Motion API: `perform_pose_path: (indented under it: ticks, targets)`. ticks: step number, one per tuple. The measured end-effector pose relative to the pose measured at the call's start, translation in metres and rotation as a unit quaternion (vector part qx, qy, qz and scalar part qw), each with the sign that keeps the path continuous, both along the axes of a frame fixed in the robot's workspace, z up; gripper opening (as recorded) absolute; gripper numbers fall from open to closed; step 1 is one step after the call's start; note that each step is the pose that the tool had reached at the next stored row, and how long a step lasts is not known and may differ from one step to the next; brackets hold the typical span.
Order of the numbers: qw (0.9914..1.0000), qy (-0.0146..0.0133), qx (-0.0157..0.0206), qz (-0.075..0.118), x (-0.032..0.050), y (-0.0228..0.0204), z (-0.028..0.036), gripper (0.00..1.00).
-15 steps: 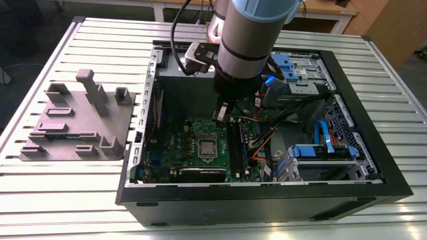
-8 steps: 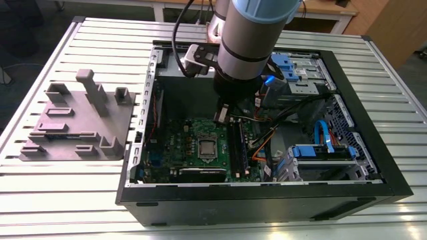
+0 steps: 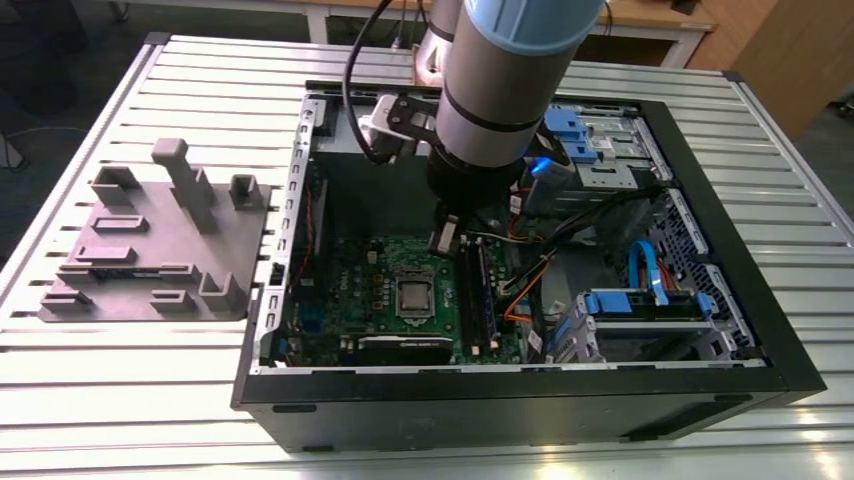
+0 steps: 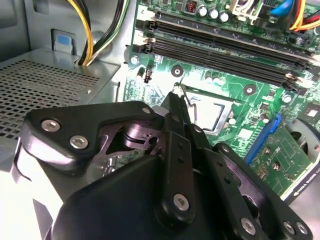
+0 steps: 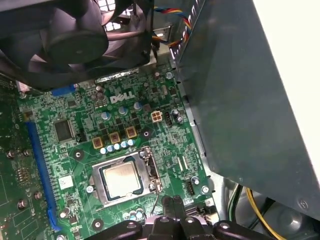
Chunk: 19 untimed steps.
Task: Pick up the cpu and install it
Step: 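Install the first cpu locking lever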
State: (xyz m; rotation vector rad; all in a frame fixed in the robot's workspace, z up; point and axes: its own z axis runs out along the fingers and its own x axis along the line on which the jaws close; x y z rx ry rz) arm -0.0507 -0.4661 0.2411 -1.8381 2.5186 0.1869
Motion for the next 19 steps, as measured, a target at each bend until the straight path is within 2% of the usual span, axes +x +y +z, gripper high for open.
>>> perform_pose_path:
  ticks: [6, 11, 16, 19]
  targets:
    - [1.0, 0.0, 0.0001, 0.003, 0.0001, -0.0005, 0.0, 0.1]
    - [0.99967, 0.0, 0.0, 0.026, 0.0001, -0.0009, 0.0001, 0.1]
    - [0.99962, 0.0, 0.0001, 0.028, 0.0001, -0.0084, 0.0, 0.1]
    - [0.9996, 0.0, 0.0, 0.028, 0.0001, -0.011, 0.0, 0.1]
